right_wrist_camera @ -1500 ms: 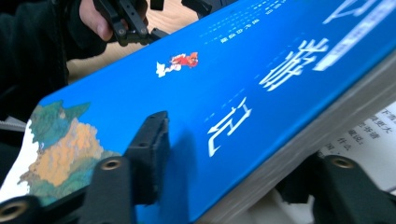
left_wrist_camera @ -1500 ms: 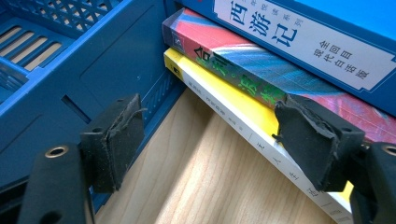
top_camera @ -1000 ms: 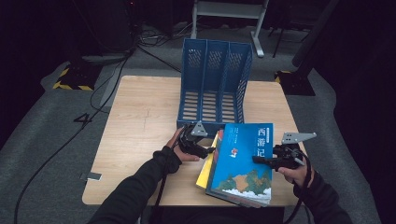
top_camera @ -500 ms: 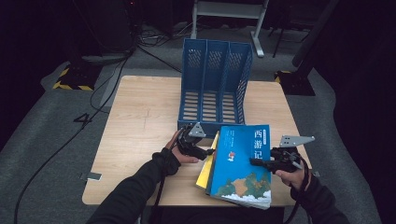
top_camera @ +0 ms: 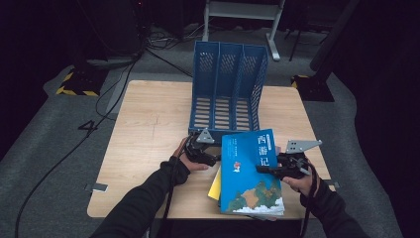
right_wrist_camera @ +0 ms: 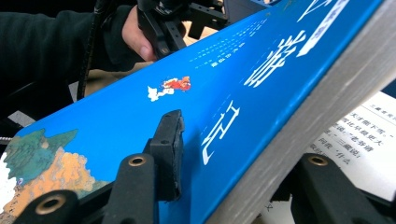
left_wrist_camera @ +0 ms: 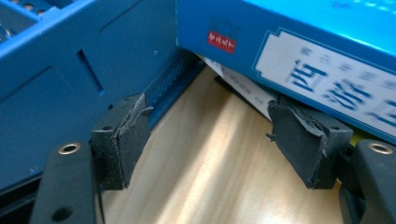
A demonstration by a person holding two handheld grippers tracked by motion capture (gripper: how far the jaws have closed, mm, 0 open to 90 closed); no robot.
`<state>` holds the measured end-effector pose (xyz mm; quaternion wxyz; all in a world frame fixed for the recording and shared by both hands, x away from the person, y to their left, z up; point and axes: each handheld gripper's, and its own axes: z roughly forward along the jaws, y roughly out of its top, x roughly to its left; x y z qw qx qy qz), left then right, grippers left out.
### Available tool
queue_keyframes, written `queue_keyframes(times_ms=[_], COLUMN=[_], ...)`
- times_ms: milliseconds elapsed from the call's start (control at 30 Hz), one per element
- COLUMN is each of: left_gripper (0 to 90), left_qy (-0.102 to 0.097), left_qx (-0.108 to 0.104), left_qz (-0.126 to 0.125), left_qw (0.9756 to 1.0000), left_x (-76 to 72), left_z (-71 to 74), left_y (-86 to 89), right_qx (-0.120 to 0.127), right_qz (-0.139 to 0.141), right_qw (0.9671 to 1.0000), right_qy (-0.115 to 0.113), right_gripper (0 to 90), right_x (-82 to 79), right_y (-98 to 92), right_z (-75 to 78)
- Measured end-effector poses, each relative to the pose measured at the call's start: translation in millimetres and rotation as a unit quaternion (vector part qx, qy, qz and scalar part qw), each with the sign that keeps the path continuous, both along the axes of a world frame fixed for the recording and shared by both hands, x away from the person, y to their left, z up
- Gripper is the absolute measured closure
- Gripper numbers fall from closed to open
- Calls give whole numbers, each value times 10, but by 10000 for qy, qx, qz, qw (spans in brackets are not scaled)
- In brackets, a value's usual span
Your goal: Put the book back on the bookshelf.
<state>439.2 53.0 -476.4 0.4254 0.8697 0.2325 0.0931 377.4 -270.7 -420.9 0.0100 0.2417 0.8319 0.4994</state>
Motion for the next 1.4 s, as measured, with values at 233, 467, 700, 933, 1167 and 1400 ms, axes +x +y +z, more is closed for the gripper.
queue_keyframes(times_ms=[233, 467, 700, 933, 1167, 1400], left_gripper=[461, 598, 757, 860, 898, 900], left_qy=[-21, -138, -242, -337, -693, -966], left_qx=[-453, -895, -1325, -1529, -1593, -1639], left_qz=[-148, -246, -515, -752, -878, -873], left_qw=[9989, 9956, 9895, 9848, 9809, 9778], left_x=[30, 18, 34, 8, -30, -8], left_z=[69, 269, 511, 669, 913, 1126], left_y=[77, 156, 159, 82, 60, 49], right_qx=[94, 167, 315, 305, 407, 370], right_qz=[124, 122, 44, 81, -100, -301], right_qw=[9995, 9978, 9944, 9901, 9804, 9716], right_qy=[-263, -625, -1010, -1365, -1924, -2320], right_gripper=[575, 580, 617, 626, 672, 700], right_x=[-16, -40, -37, -81, -159, -138], right_y=[38, 69, 39, 5, -26, 6], right_z=[39, 161, 289, 367, 465, 568])
